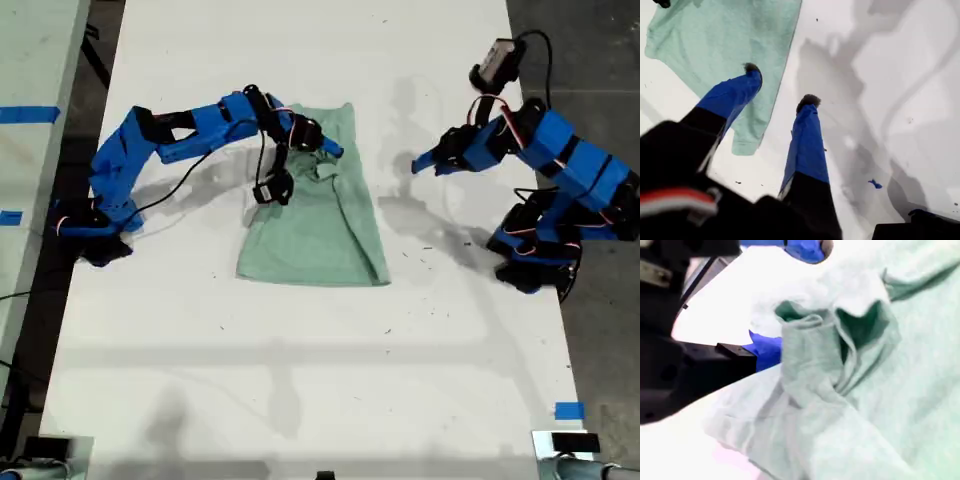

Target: Fold tshirt

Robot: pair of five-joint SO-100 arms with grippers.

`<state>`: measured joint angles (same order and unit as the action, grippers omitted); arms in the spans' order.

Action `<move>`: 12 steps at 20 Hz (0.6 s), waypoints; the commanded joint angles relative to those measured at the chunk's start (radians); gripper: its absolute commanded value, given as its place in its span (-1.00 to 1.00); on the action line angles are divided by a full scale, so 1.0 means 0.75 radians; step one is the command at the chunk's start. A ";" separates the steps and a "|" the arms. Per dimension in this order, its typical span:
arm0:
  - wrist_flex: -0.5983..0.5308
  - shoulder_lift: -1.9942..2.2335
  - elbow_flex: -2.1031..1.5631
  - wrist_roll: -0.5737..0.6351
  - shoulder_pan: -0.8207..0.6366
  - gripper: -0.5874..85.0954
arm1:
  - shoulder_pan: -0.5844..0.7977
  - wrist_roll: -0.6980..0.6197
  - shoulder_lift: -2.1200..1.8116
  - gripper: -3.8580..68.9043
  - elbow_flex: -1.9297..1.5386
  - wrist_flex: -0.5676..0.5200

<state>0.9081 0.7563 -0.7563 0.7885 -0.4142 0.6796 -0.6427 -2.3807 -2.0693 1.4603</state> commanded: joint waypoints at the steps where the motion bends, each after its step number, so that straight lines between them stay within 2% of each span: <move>1: 0.211 0.335 0.067 0.010 -0.022 -0.41 | -0.016 0.012 -0.043 -0.46 0.008 -0.053; 4: 0.542 0.581 -0.004 -0.004 -0.057 -0.43 | -0.035 0.012 -0.043 -0.46 0.008 -0.057; 7: 0.892 0.679 -0.098 -0.098 -0.045 -0.53 | -0.061 0.014 -0.035 -0.45 0.010 -0.065; 9: 0.992 0.728 -0.188 -0.176 0.025 -0.62 | -0.092 0.014 -0.016 -0.45 0.018 -0.080; 11: 1.047 0.749 -0.237 -0.239 0.098 -0.82 | -0.143 0.020 0.027 -0.48 0.035 -0.090; 12: 1.088 0.744 -0.237 -0.278 0.131 -0.86 | -0.172 0.029 0.051 -0.57 0.045 -0.092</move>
<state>1.6628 1.2364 -0.9357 0.6351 -0.3743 0.5875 -0.6366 -2.3547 -2.0693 1.4189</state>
